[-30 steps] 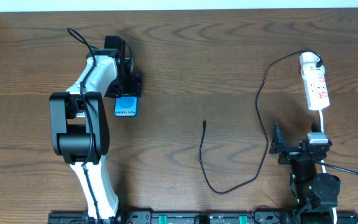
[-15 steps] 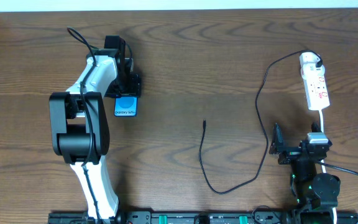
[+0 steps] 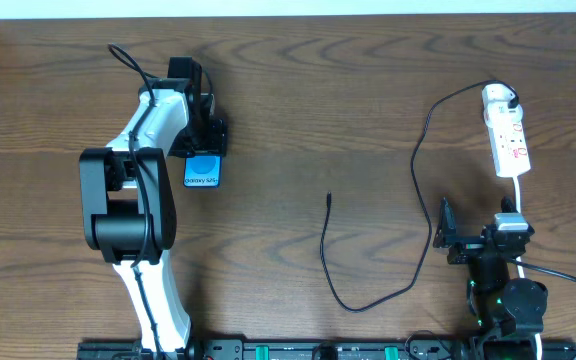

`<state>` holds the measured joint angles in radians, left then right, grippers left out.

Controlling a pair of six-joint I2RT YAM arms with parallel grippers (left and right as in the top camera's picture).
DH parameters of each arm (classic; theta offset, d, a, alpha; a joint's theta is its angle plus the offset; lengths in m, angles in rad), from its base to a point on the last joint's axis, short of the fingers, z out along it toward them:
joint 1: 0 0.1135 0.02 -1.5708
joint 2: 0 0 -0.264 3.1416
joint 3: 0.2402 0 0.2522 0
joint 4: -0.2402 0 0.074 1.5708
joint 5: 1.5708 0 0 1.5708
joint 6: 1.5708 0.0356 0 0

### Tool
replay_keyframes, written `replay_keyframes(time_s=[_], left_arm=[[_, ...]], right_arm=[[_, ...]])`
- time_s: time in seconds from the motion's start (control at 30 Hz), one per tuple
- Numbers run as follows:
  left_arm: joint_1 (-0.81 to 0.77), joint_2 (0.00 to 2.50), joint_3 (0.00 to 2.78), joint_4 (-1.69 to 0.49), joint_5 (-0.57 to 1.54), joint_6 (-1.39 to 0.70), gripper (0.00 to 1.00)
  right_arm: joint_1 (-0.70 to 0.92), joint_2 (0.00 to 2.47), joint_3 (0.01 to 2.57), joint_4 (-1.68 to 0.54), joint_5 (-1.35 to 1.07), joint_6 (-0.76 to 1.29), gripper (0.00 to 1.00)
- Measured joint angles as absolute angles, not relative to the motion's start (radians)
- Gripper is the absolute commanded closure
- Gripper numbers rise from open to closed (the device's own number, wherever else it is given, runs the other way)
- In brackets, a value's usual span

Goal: Plug charger to phone and switch on socket
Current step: 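Close the left gripper on the phone's long edges, then lift the phone and tilt it upright with the left gripper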

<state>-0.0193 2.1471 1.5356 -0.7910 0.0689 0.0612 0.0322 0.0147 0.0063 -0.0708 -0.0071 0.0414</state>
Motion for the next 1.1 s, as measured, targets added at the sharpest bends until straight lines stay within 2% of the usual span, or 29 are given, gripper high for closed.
replay_keyframes(time_s=[0.07, 0.73, 1.1], left_arm=[[-0.019, 2.147, 1.536, -0.791, 0.069, 0.061, 0.92], [-0.019, 2.138, 1.537, -0.800, 0.069, 0.061, 0.93], [-0.019, 1.993, 1.529, -0.812, 0.072, 0.061, 0.93]], right_arm=[[0.032, 0.015, 0.006, -0.071, -0.007, 0.041, 0.01], [0.032, 0.015, 0.006, -0.071, -0.007, 0.041, 0.01], [0.032, 0.015, 0.006, -0.071, -0.007, 0.041, 0.01]])
